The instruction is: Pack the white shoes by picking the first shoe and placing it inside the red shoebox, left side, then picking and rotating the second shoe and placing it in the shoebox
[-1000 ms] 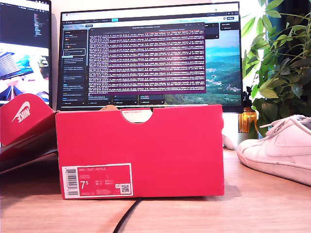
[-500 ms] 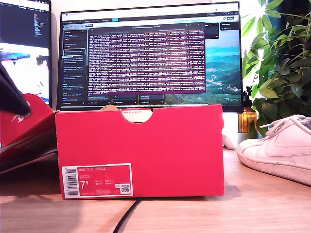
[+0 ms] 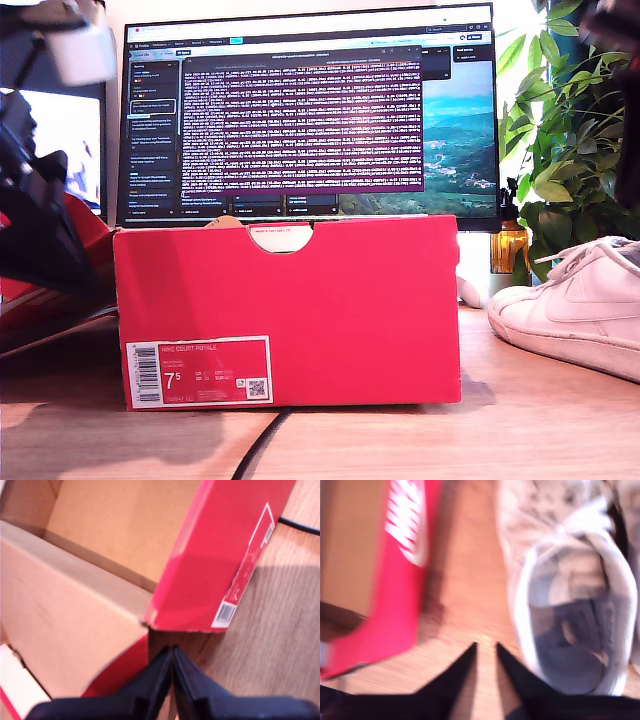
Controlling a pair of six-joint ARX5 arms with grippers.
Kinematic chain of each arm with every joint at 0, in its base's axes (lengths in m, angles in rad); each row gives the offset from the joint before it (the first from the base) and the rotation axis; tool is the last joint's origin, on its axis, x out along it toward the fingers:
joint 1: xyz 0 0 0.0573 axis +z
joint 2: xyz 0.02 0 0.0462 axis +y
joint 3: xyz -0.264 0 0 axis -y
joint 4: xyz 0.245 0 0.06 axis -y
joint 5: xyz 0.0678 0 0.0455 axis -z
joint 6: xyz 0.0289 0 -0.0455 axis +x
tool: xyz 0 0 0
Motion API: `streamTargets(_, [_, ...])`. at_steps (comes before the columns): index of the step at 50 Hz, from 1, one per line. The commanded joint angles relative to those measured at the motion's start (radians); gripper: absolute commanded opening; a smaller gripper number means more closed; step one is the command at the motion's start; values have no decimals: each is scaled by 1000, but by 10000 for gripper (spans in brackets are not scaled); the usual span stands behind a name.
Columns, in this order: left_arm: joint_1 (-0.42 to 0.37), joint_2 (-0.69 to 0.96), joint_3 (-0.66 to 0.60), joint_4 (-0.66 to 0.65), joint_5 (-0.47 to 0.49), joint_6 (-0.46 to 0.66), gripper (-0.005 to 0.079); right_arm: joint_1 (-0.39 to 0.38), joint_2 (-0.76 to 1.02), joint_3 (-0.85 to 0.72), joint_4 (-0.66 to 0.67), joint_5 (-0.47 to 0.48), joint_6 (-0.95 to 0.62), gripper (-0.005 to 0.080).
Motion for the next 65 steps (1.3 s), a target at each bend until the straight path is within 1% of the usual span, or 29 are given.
streamTargets(1, [0,13,5,35,-2,1,-19,19,13,15,-7,28,-18,338])
streamTargets(10, [0,17,6,89,32,1,-11,44,55,15,-6,122,-43,356])
streamTargets(18, [0,17,6,96,35,1,-11,45,99,15,-3,151,-68,375])
streamTargets(38, [0,17,6,92,36,0,-11,45,281,15,47,154,-102,370])
streamTargets(40, [0,17,6,90,36,0,-11,45,301,15,50,154,-103,348])
streamTargets(42, [0,17,6,89,36,0,-11,45,317,15,55,153,-102,282])
streamTargets(44, [0,17,6,88,36,0,-11,45,329,15,65,153,-102,163])
streamTargets(46, [0,17,6,89,36,0,-11,48,336,15,79,153,-101,17])
streamTargets(47, [0,17,6,89,36,0,-11,50,338,15,87,153,-101,-30])
streamTargets(48, [0,17,6,89,36,0,-11,52,338,15,93,153,-99,1])
streamTargets(50, [0,17,6,89,36,0,-11,57,338,15,110,150,-90,-17])
streamTargets(54, [0,17,6,89,36,0,-11,66,336,19,122,129,-82,-13])
streamTargets(61, [0,17,6,88,36,0,-11,96,333,69,63,89,-23,-13])
streamTargets(65, [0,17,6,88,36,0,-11,120,324,112,38,81,9,-13])
